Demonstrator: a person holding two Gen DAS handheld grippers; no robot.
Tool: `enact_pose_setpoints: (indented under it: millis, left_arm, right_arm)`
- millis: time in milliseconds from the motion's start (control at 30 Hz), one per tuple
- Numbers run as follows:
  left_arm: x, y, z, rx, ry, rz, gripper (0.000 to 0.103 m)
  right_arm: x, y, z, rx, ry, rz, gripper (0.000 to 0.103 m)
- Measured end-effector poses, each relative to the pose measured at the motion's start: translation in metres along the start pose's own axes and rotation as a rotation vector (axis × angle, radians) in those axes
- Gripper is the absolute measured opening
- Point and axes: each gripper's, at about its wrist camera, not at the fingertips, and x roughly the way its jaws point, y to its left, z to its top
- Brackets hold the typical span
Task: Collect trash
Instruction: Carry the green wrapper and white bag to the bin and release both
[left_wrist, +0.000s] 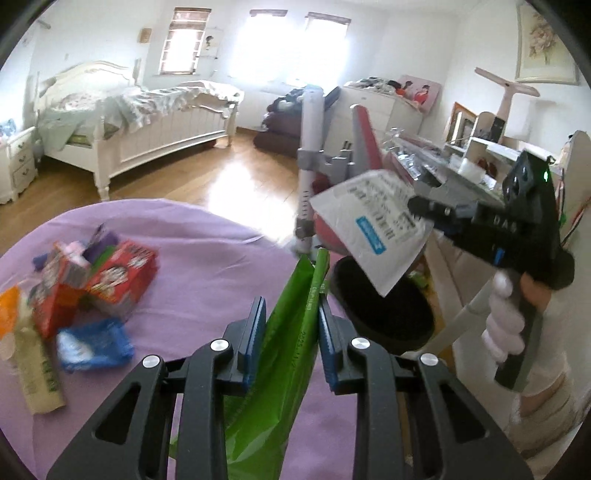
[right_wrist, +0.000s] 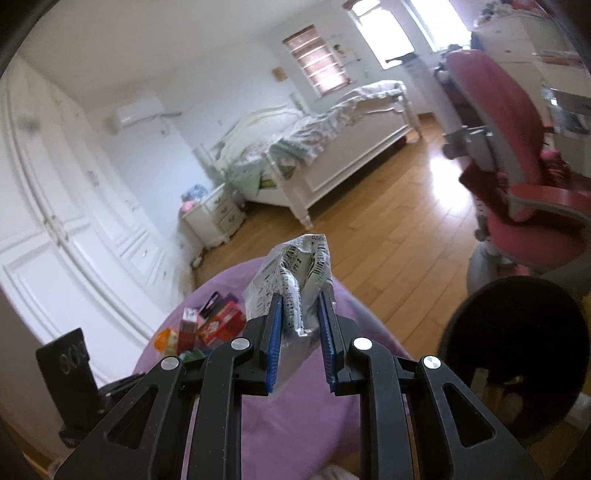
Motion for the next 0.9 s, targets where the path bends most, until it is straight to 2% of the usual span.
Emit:
enact_pose_setpoints:
  millis: [400,600,700,900]
  left_arm:
    - [0.078,-0.086,0.038,0.055,0.023,-0.196,0.027]
    - [0.133,-0.12,0.041,0.055,0.097,-0.288,0.027]
    - [0.158,-0.129,0.041,0.043,0.131,-0.3,0.027]
    - [0.203,-0.142,0.04,0.016,0.198,-0.277,0.027]
  right_arm:
    - [-0.066,-0.097,0.011,0.117,-0.126,-0.172,0.02]
    - [-0.081,-0.143,0.006,0.172,-0.143,-0.27,0.02]
    - [-0.078,-0.163,0.001,0.183,-0.123,-0.326,0.02]
    - [-0.062,-0.207,-0.021,0.274,-0.057,-0.396,0.02]
